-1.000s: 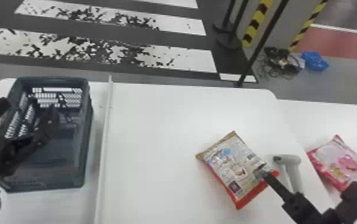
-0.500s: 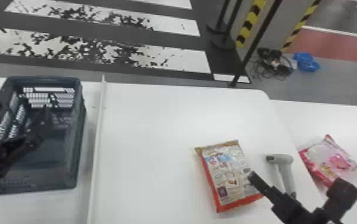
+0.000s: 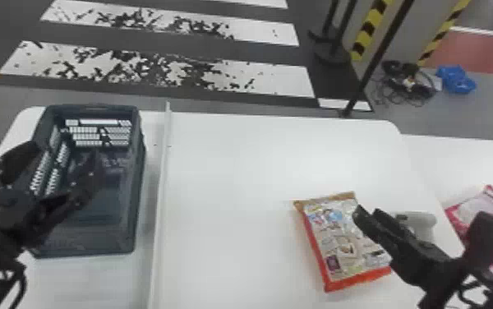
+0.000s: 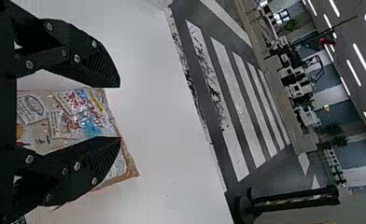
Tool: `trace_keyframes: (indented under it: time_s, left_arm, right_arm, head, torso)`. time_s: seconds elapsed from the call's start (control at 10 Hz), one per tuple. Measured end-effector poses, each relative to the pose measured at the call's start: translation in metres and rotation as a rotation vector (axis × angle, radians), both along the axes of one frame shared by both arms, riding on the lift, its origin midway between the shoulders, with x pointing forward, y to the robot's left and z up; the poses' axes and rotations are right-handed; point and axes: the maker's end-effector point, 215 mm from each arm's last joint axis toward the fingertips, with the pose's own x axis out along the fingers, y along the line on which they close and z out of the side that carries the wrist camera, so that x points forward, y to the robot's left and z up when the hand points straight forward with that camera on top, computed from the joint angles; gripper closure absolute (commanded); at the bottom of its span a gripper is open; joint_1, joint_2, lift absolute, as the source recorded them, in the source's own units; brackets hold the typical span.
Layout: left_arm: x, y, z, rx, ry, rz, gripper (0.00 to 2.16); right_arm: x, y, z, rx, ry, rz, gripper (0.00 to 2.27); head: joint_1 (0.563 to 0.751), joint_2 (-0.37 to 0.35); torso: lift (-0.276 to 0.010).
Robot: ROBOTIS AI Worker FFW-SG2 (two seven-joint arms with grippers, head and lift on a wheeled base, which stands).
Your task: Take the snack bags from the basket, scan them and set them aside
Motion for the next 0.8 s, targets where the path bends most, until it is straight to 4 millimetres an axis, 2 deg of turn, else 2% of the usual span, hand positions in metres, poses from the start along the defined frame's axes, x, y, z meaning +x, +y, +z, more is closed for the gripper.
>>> trace_keyframes:
  time_s: [0.3,0.6,0.8]
  left_arm:
    - [-0.004,0.003,0.004,0.003,-0.008,0.002,0.05]
    - [-0.006,0.004,0.000,-0.002,-0.007,-0.003,0.05]
    - [-0.005,0.005,-0.001,-0.004,-0.009,-0.008,0.05]
  right_arm:
    - [0.006,-0.026,-0.039,-0.117,0.035,0.000,2.25]
    - [-0.002,-0.070,-0.060,-0.219,0.040,-0.078,2.25]
    - [-0.011,-0.091,-0.071,-0.249,0.060,-0.100,2.25]
  head:
    - [0.695,-0.161]
    - [0.695,-0.226]
    - [0.695,-0.258]
  torso:
    - [-0.075]
    - [-0.075]
    - [-0.075]
